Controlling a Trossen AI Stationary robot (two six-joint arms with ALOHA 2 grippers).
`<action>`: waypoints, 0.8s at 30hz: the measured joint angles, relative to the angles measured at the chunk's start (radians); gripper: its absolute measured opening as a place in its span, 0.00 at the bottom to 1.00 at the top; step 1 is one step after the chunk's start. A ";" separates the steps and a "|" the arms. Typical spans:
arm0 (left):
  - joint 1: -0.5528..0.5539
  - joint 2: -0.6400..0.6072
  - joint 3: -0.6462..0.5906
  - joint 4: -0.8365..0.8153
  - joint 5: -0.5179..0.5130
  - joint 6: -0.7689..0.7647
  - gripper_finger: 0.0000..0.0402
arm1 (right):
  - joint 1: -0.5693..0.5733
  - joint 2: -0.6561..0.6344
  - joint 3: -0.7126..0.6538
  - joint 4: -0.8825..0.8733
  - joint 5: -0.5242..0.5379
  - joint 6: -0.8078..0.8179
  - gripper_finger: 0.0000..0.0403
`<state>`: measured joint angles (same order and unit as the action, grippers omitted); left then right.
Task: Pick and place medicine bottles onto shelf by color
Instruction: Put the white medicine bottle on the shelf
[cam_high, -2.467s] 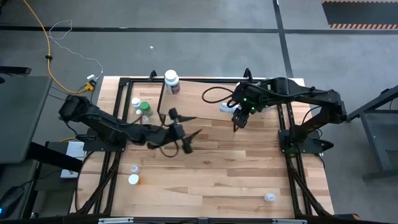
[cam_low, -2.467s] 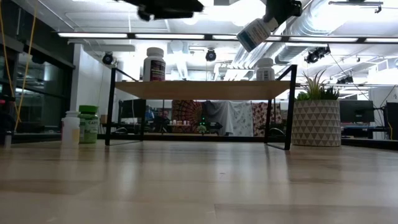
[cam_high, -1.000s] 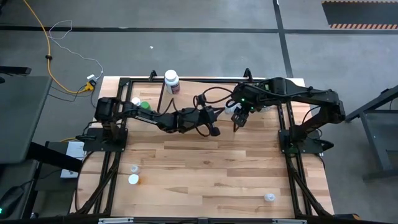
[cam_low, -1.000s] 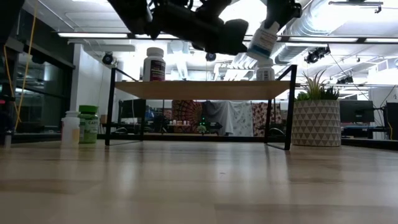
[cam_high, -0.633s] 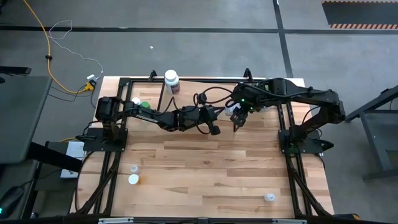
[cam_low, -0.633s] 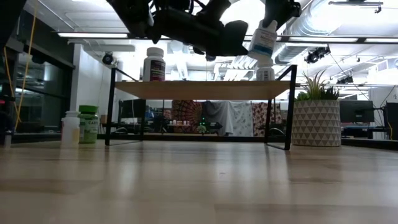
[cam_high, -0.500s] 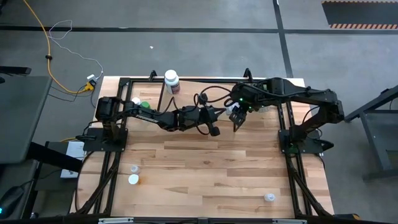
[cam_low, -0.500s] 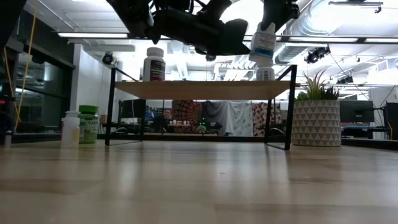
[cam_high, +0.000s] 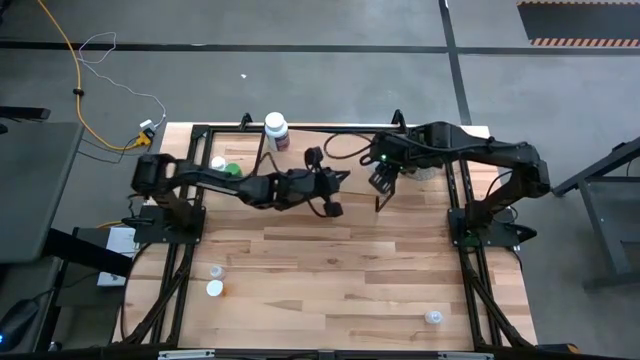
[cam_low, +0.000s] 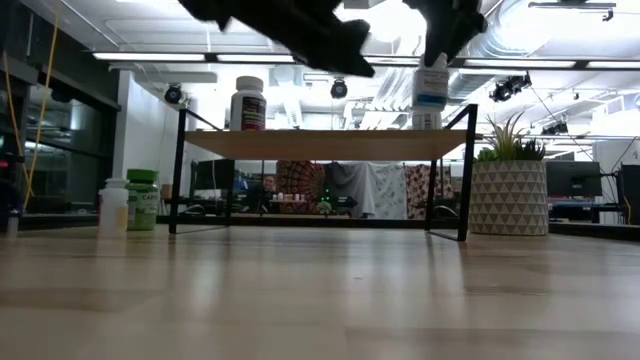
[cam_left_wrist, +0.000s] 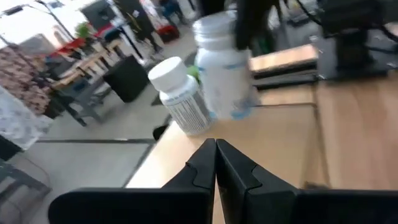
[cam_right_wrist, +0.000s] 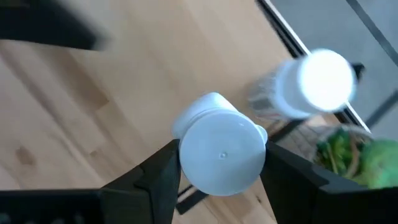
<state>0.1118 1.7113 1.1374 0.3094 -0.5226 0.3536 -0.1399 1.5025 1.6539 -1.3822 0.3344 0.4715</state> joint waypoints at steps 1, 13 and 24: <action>-0.007 -0.019 0.000 -0.035 0.013 -0.017 0.00 | -0.009 0.003 0.000 -0.009 0.002 0.013 0.48; -0.122 -0.332 -0.172 -0.166 0.183 -0.196 0.00 | -0.031 0.058 0.000 -0.011 0.008 0.002 0.48; -0.285 -0.644 -0.523 0.165 0.173 -0.317 0.00 | -0.073 0.071 0.000 -0.015 0.004 0.071 0.48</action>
<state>-0.1728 1.0677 0.6143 0.4749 -0.3496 0.0363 -0.2126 1.5734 1.6539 -1.3968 0.3383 0.5423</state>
